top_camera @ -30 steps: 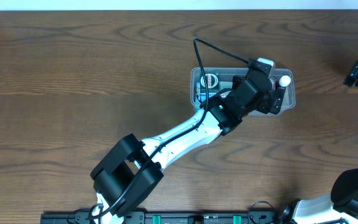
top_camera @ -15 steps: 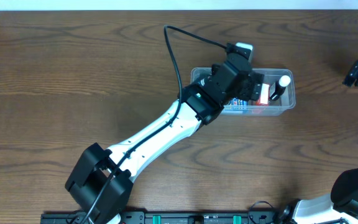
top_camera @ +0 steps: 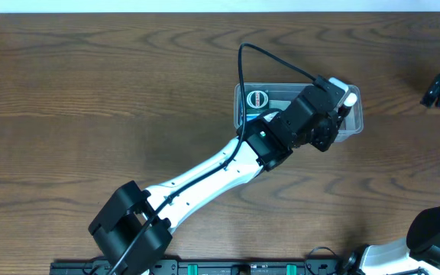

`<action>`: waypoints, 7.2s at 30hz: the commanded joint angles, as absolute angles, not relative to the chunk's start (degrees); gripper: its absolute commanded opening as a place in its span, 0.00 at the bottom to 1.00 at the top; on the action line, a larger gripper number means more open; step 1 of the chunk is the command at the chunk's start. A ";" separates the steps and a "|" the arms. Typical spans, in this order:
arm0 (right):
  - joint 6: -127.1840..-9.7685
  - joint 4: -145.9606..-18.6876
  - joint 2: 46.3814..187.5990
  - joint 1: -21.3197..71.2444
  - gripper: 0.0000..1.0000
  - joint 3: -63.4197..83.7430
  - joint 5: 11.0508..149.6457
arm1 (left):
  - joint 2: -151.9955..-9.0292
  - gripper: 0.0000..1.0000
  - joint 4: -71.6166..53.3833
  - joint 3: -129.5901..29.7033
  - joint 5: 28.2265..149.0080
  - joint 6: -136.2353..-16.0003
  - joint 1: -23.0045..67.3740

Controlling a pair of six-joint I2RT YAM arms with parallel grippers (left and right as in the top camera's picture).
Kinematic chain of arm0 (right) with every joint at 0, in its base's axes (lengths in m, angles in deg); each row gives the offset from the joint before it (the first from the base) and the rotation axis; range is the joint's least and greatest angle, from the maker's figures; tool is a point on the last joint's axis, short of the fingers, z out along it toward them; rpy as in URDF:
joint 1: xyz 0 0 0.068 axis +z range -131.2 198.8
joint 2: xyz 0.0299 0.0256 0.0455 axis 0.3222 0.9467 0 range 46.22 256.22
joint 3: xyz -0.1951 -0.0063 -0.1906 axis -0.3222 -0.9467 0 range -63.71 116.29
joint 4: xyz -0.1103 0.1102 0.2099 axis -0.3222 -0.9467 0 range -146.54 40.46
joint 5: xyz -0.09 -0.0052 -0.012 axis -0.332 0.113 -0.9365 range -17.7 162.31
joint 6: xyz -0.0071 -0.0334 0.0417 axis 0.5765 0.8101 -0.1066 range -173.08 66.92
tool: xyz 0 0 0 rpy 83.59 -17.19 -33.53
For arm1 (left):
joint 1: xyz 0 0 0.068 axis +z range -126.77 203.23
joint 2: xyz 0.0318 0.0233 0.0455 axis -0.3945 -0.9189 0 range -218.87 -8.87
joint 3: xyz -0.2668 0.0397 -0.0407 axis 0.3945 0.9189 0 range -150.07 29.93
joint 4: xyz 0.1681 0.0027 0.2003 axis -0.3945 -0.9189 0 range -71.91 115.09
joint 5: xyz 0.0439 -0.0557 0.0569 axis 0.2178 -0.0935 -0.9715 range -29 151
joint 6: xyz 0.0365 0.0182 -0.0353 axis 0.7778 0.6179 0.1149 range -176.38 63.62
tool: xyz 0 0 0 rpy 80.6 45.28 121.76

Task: Pack container

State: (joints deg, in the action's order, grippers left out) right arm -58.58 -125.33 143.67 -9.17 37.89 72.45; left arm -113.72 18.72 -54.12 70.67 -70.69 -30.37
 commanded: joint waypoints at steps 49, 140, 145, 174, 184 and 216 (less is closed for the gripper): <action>-56.85 -101.96 143.89 25.63 0.01 12.21 81.76 | -95.34 0.98 -20.76 -53.92 52.82 -65.20 18.83; -50.44 -105.79 46.49 24.34 0.99 -11.73 78.26 | -95.34 0.98 -21.39 -53.92 52.79 -65.18 18.83; -50.42 -88.50 46.95 24.47 0.99 -25.96 81.41 | -95.34 0.98 -21.39 -53.92 52.79 -65.18 18.83; -48.43 -53.29 46.53 24.45 0.99 -63.38 78.28 | -95.34 0.98 -21.39 -53.92 52.79 -65.18 18.83; -48.50 -53.20 46.53 24.45 0.99 -63.38 78.33 | -95.34 0.98 -21.39 -53.92 52.79 -65.18 18.83; -48.48 -53.20 46.53 24.45 0.99 -63.40 78.33 | -77.88 0.98 -22.24 -42.27 52.82 -65.20 18.72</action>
